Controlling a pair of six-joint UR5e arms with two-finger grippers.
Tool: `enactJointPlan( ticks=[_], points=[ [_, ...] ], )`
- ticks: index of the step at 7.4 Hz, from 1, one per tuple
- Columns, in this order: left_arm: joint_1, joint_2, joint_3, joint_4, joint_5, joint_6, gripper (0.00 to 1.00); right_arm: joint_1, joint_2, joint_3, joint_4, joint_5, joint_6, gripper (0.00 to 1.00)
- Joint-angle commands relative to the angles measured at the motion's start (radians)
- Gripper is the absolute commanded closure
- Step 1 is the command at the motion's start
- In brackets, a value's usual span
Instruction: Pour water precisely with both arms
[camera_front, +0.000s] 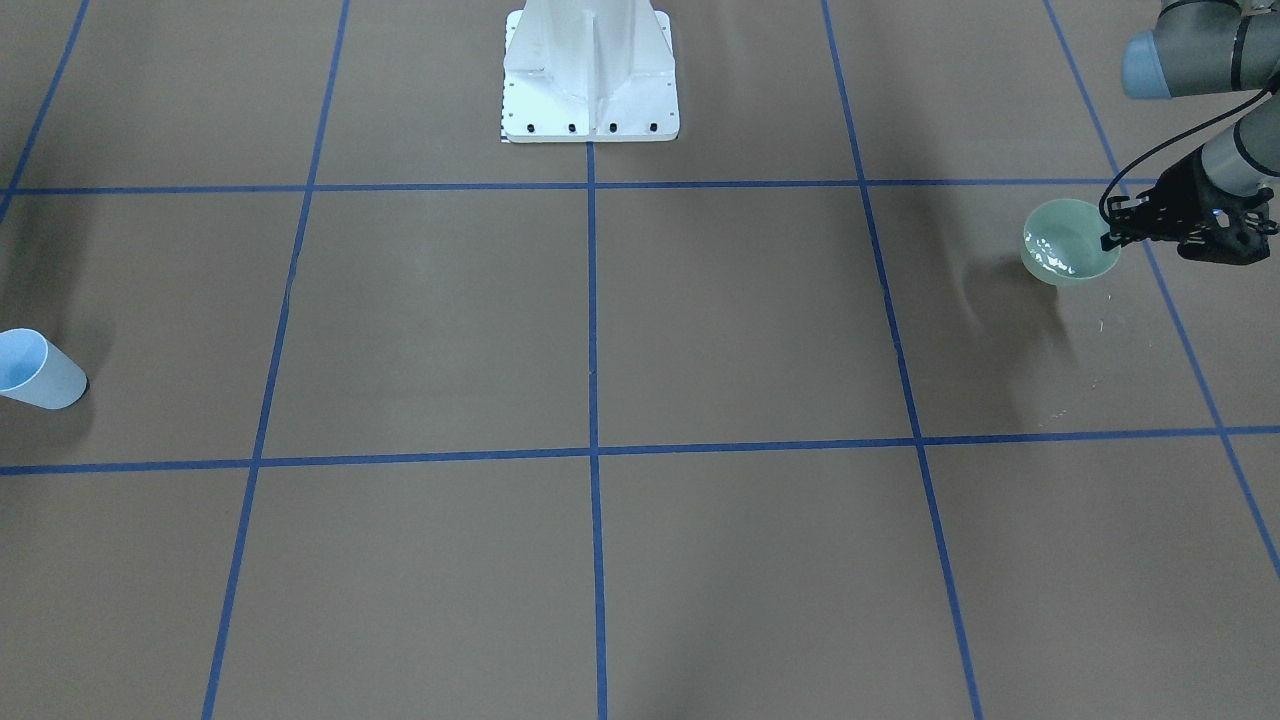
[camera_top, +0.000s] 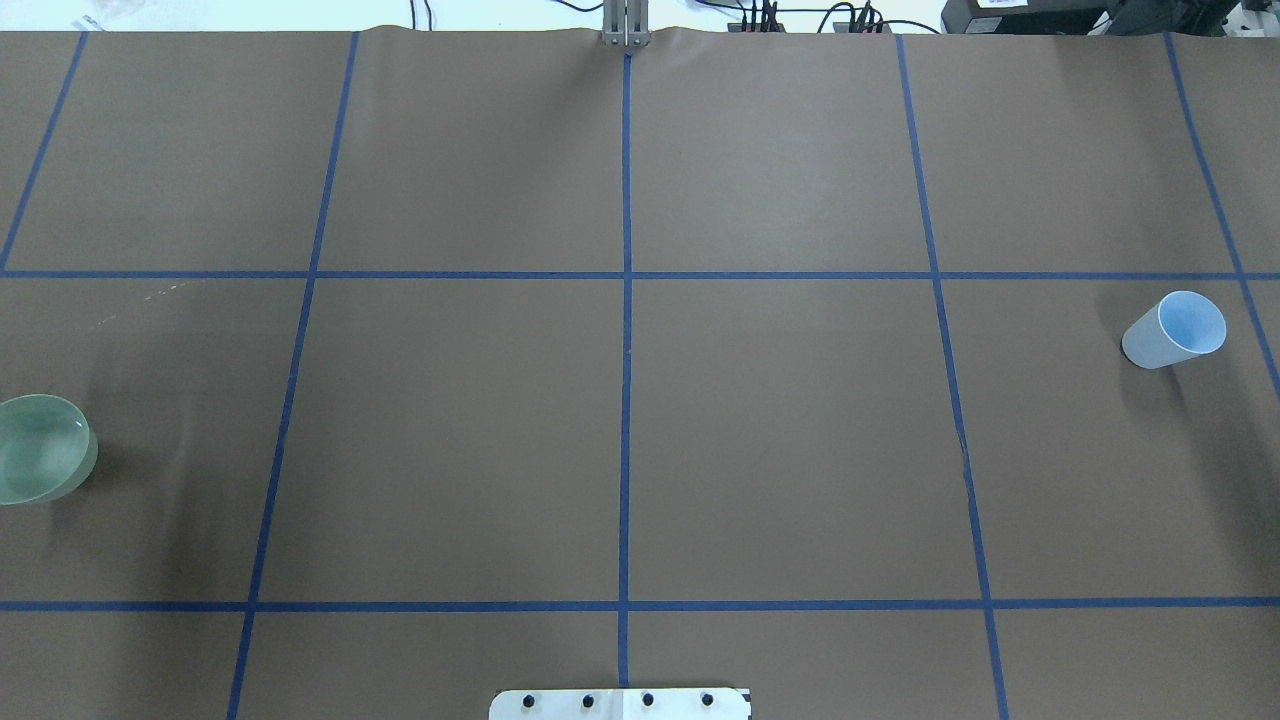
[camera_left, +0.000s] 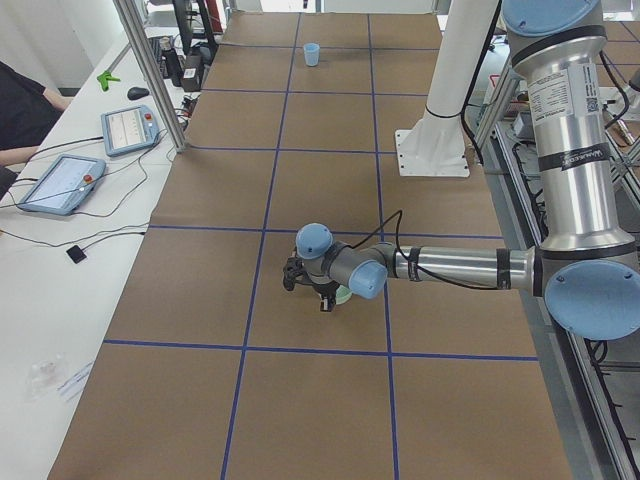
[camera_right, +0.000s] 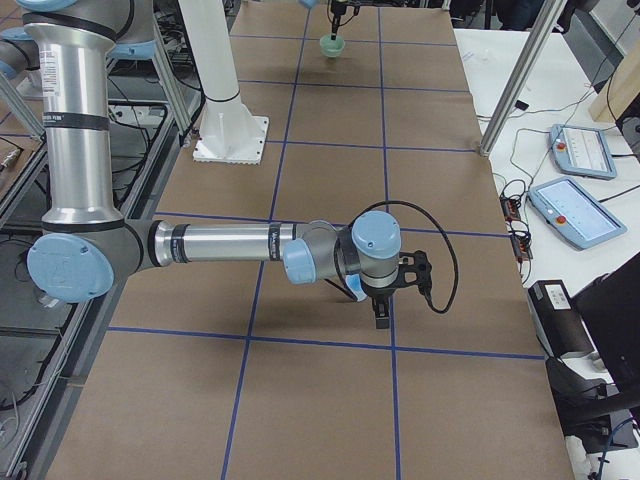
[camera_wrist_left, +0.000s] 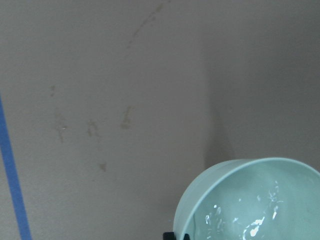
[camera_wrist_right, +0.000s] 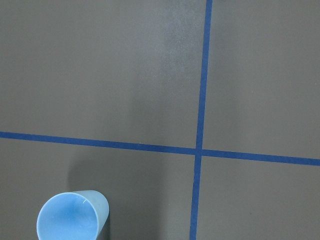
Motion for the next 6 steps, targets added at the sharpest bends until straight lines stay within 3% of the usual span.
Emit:
enactJointPlan(
  ticks=[1, 2, 3, 4, 5, 6],
  points=[
    [-0.001, 0.001, 0.040, -0.021, -0.001, 0.000, 0.88, -0.002, 0.000, 0.000, 0.000, 0.000, 0.001, 0.00],
    [-0.001, -0.001, 0.048, -0.022, 0.000, 0.000, 0.74, -0.002, 0.000, 0.000, 0.000, -0.002, 0.001, 0.00],
    [-0.001, -0.001, 0.055, -0.022, 0.000, 0.000, 0.72, -0.002, 0.000, 0.000, 0.000, 0.000, 0.001, 0.00],
    [-0.001, -0.002, 0.051, -0.022, 0.000, 0.002, 0.41, -0.002, 0.000, 0.000, 0.000, -0.002, 0.001, 0.00],
    [-0.005, -0.005, 0.040, -0.023, -0.001, 0.000, 0.00, -0.002, 0.002, 0.000, -0.002, -0.005, 0.001, 0.00],
    [-0.017, -0.011, 0.029, -0.023, -0.013, 0.000, 0.00, -0.002, 0.000, 0.000, -0.002, -0.008, 0.001, 0.00]
  ],
)
